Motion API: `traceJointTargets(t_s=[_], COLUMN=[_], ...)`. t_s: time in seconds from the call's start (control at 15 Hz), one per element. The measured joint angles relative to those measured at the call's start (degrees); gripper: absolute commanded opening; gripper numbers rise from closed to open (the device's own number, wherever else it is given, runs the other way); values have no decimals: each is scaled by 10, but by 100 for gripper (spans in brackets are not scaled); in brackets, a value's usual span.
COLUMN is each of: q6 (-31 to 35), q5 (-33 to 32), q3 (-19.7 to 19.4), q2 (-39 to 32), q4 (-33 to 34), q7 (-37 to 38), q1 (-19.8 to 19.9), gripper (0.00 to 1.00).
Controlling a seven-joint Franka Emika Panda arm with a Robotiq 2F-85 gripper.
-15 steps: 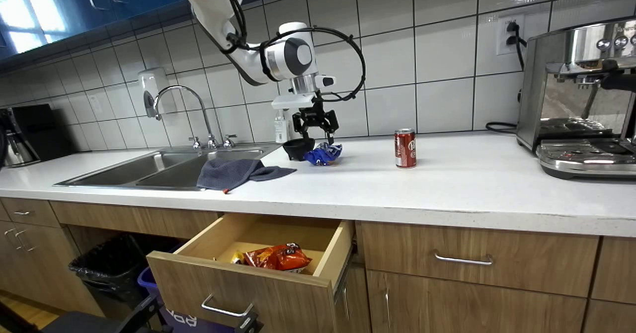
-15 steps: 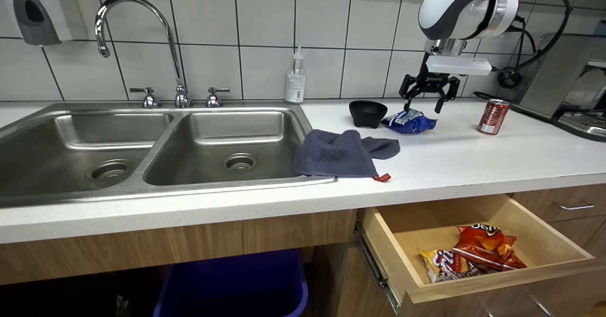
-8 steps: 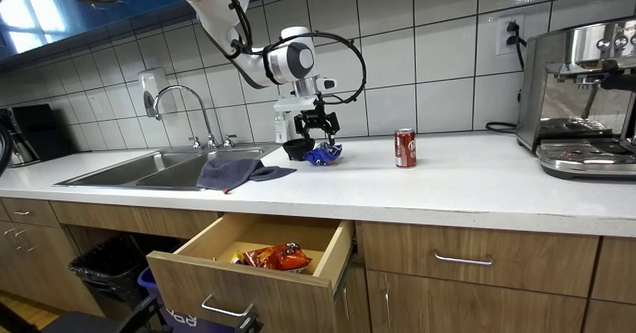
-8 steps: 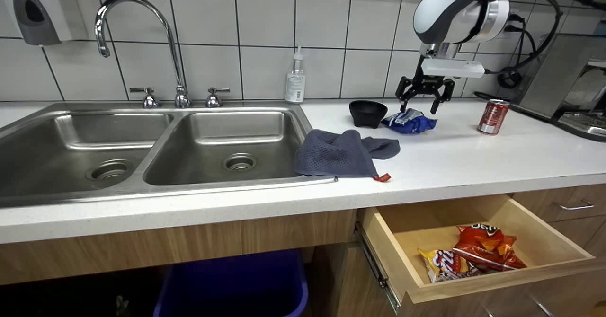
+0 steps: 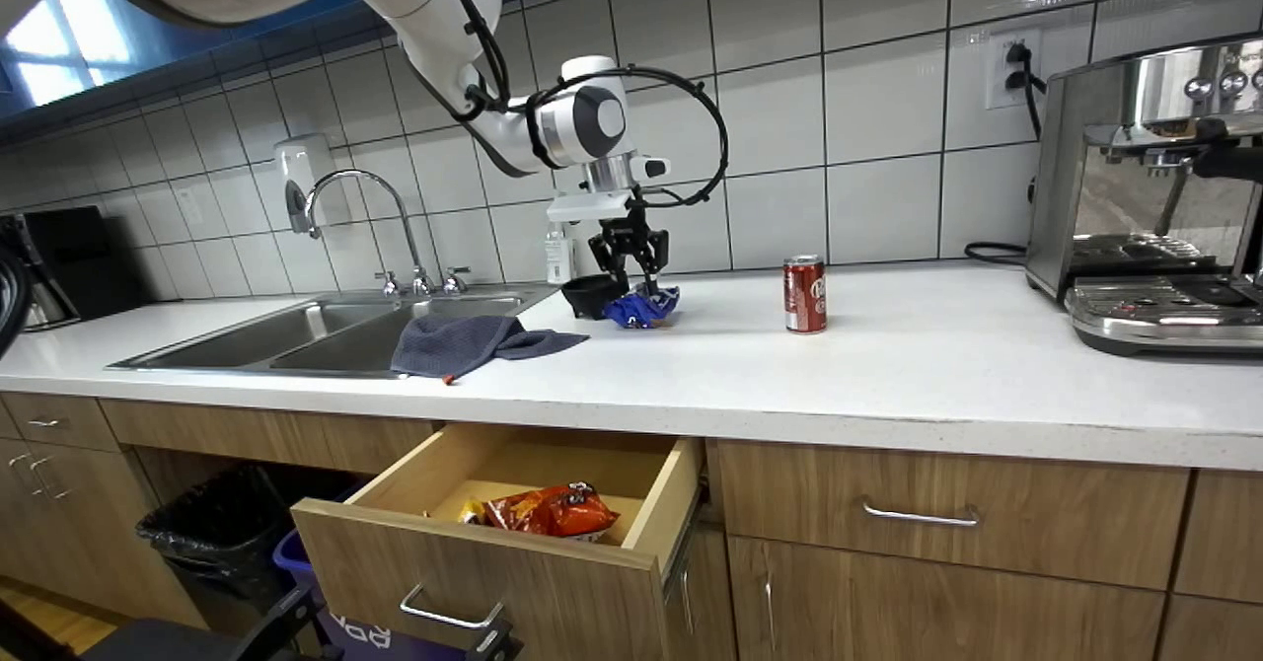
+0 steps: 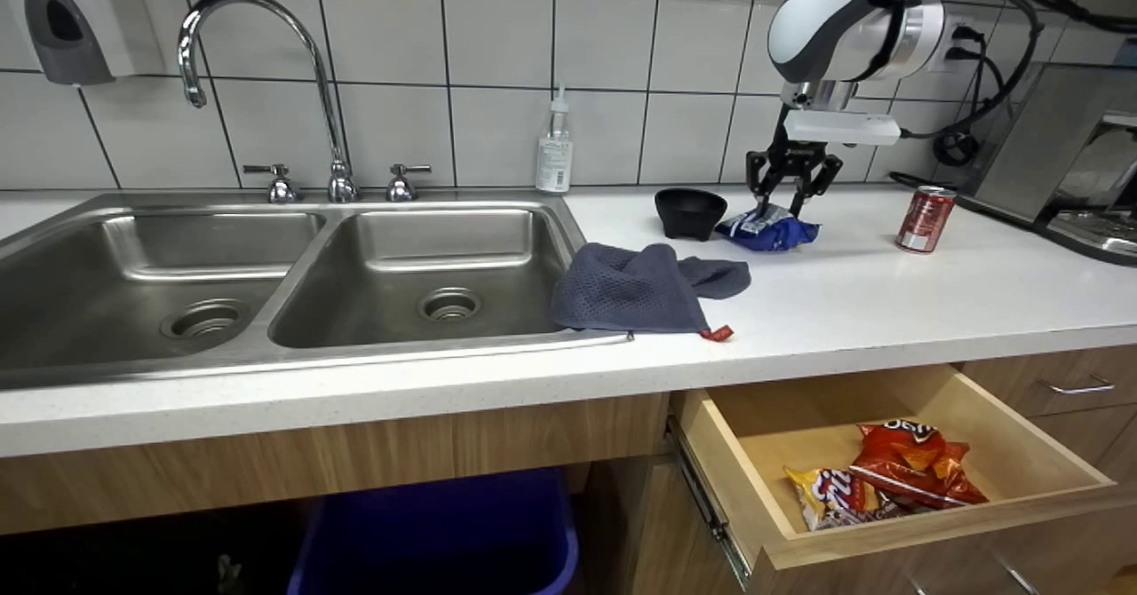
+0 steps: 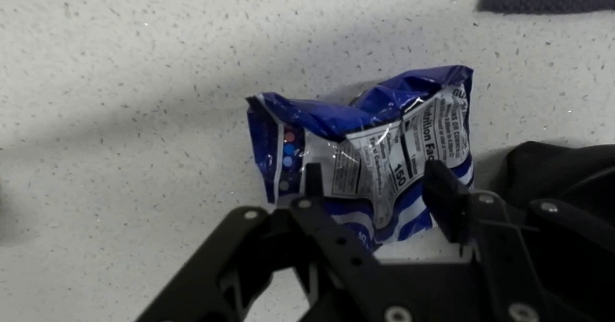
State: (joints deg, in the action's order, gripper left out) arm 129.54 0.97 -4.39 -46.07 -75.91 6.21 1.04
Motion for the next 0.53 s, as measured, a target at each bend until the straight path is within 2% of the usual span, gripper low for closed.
traceJointTargets(t_s=[0.2, 0.53], q6=[-6, -19], q5=[0, 0], q3=[0, 0], q2=[-8, -19], q4=[13, 32], q7=[0, 0], q1=[0, 0], gripper=[3, 0])
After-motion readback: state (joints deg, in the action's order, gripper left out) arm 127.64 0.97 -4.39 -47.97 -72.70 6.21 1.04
